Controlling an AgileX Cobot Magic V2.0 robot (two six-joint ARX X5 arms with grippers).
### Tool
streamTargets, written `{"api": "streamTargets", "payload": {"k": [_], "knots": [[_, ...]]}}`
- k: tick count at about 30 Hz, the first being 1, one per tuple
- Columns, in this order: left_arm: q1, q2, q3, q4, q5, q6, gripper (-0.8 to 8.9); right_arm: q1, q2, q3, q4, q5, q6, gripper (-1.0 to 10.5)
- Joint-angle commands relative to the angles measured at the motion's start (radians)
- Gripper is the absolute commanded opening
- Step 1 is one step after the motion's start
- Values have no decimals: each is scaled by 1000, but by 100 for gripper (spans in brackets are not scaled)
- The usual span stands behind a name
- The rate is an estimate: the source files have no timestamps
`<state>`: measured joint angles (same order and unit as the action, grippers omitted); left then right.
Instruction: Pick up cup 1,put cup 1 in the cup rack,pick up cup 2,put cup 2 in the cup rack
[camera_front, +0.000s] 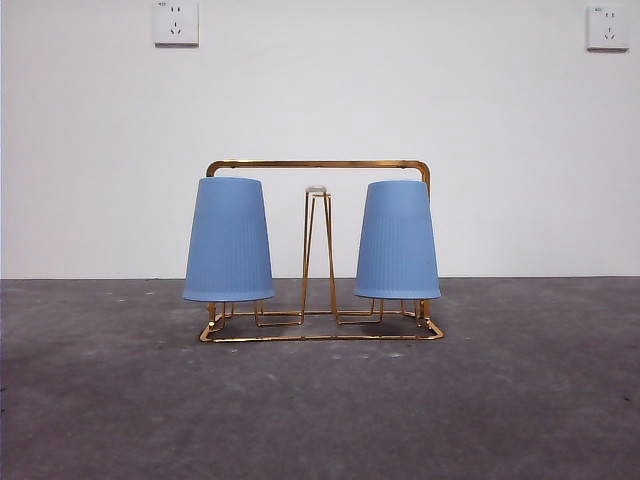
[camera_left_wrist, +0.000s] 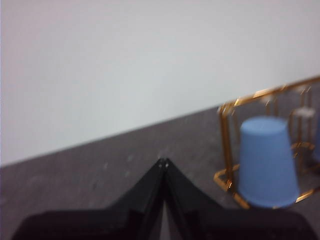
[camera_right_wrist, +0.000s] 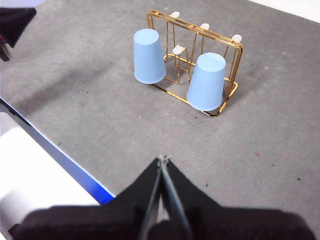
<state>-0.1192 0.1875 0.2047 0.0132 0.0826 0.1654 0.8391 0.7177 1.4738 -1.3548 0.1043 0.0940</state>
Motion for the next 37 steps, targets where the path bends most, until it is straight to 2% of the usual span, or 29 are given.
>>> {"api": "streamTargets", "payload": {"k": [1,9,13,17,23,37], "knots": [[29,-32,-34,-11,4,18,-3,0,0,-4,-26,2,8,2],[87,-141,-131,-74,3,-18,-3,0,0,-4,-26,2,8,2],[98,-185,-199,-84,3,-77,-3,0,0,-4,-26,2,8,2],[101,-183,-197,-184,3,-87,-3,0,0,-4,-26,1,8,2],[101,-184,-197,-175,4,-116,-3,0,0,-4,-26,4,8,2],[101,-167,-197,-176,3,-116,-3,0,0,-4,-26,5,8,2]]}}
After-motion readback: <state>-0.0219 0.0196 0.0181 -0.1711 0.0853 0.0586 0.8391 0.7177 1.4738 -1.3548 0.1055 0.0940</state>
